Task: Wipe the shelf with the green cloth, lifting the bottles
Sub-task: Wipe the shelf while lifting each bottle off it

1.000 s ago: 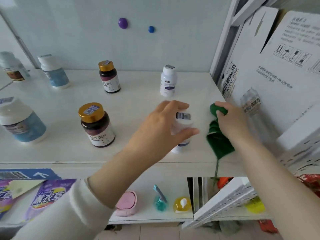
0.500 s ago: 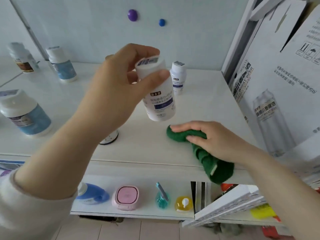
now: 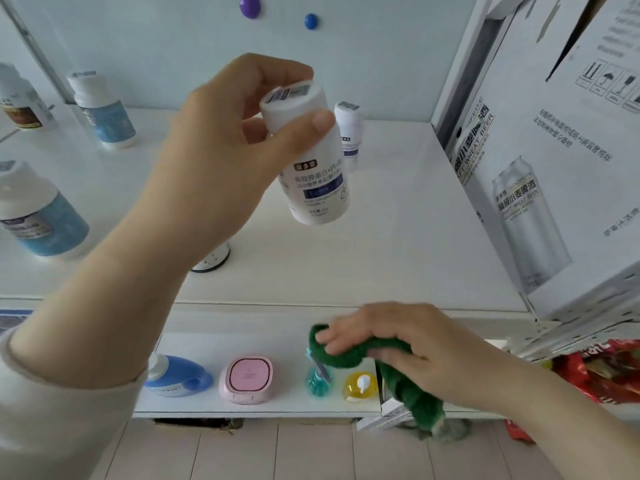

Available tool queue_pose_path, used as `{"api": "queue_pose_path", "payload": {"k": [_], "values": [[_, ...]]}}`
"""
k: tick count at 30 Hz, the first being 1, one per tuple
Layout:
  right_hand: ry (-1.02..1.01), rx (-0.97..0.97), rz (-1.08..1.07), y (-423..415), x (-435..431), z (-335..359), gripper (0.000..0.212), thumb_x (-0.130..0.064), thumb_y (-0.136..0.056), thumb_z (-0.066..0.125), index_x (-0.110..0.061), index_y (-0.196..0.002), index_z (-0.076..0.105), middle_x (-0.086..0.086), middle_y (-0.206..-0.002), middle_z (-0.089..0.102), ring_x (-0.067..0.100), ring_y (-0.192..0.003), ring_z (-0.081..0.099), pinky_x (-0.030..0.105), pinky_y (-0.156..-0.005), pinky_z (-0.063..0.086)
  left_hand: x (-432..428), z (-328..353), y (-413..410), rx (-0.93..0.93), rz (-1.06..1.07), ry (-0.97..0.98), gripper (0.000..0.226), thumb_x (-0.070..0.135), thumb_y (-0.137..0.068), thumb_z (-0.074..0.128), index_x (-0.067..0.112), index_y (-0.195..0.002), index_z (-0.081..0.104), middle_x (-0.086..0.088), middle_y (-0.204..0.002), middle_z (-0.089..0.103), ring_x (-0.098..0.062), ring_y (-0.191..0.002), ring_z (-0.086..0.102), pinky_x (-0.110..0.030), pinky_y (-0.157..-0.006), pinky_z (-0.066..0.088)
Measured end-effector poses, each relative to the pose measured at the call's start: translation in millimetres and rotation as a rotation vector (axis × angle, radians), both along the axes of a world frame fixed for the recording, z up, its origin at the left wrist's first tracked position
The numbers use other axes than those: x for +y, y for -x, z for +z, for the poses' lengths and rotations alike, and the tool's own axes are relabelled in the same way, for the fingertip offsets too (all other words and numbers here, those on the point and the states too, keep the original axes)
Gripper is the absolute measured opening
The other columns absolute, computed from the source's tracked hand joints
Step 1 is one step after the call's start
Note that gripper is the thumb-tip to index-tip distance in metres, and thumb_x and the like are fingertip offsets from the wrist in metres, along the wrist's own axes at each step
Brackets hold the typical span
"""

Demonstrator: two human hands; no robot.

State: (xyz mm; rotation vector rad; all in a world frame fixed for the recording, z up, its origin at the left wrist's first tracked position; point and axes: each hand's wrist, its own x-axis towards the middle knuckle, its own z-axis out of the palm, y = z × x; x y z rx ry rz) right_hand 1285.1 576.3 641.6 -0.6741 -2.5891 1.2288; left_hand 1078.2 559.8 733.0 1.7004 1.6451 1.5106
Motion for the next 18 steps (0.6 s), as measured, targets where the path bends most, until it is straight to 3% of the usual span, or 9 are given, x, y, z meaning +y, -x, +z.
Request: {"api": "queue_pose_path", "payload": {"k": [3,6,8,10,12,15,18], "values": [[0.136,0.102,-0.155,-20.2,-5.9,17.2,0.047,0.002,-0.087,0.050,-0.041,-0.102,0.065,-0.029,-0.112,0.063,-0.012,-0.108,0.054,0.004,-0.092,0.038,0.8,-4.7,-5.3,0.003,-0.006,0.033,0.034,0.043,-0.076,0.062,0.034,-0.108,0.056,0.008,-0.109,0.067,-0.006,-0.100,0.065,-0.028,-0.091,0.052],[-0.116,0.205,-0.547,-30.7,29.6,34.4,0.047,-0.006,-0.089,0.049,-0.049,-0.104,0.062,-0.039,-0.105,0.061,-0.020,-0.096,0.052,-0.004,-0.080,0.036,5.1,-8.3,-10.5,0.019,-0.028,0.076,0.032,0.038,-0.079,0.065,0.032,-0.109,0.055,0.012,-0.107,0.067,-0.004,-0.098,0.065,-0.024,-0.089,0.052],[-0.259,0.160,-0.806,-33.4,67.3,32.6,0.039,-0.009,-0.090,0.047,-0.040,-0.110,0.060,-0.029,-0.105,0.057,-0.010,-0.095,0.053,0.004,-0.080,0.038,8.4,-9.1,-13.8,0.024,-0.037,0.089,0.030,0.035,-0.080,0.064,0.032,-0.109,0.054,0.016,-0.105,0.066,-0.003,-0.096,0.065,-0.018,-0.086,0.052],[-0.308,0.043,-1.004,-31.7,103.1,17.9,0.035,-0.011,-0.091,0.046,-0.029,-0.118,0.058,-0.012,-0.114,0.057,0.012,-0.110,0.053,0.019,-0.085,0.038,11.1,-9.3,-15.6,0.028,-0.035,0.090,0.029,0.034,-0.080,0.063,0.032,-0.108,0.055,0.022,-0.100,0.064,-0.001,-0.094,0.065,-0.015,-0.084,0.051],[-0.326,-0.101,-1.003,-24.2,119.3,1.0,0.035,-0.012,-0.091,0.046,-0.024,-0.123,0.054,-0.005,-0.133,0.052,0.019,-0.121,0.048,0.025,-0.094,0.035,13.3,-9.5,-15.7,0.035,-0.032,0.088,0.029,0.034,-0.080,0.063,0.033,-0.108,0.055,0.026,-0.095,0.061,0.003,-0.092,0.064,-0.011,-0.081,0.050],[-0.324,-0.077,-0.832,3.5,103.2,-10.6,0.039,-0.009,-0.090,0.047,-0.024,-0.125,0.051,-0.006,-0.138,0.048,0.015,-0.126,0.044,0.023,-0.103,0.028,16.4,-9.6,-13.4,0.039,-0.022,0.080,0.028,0.033,-0.080,0.063,0.033,-0.107,0.055,0.025,-0.096,0.061,0.009,-0.085,0.063,-0.003,-0.073,0.047],[-0.319,0.005,-0.534,34.5,49.2,-11.3,0.040,-0.007,-0.088,0.051,-0.029,-0.120,0.055,-0.015,-0.132,0.053,-0.002,-0.122,0.044,0.012,-0.104,0.024,19.9,-8.7,-10.3,0.035,-0.014,0.055,0.028,0.035,-0.082,0.064,0.032,-0.108,0.054,0.013,-0.106,0.066,-0.003,-0.095,0.065,-0.015,-0.084,0.051]]}}
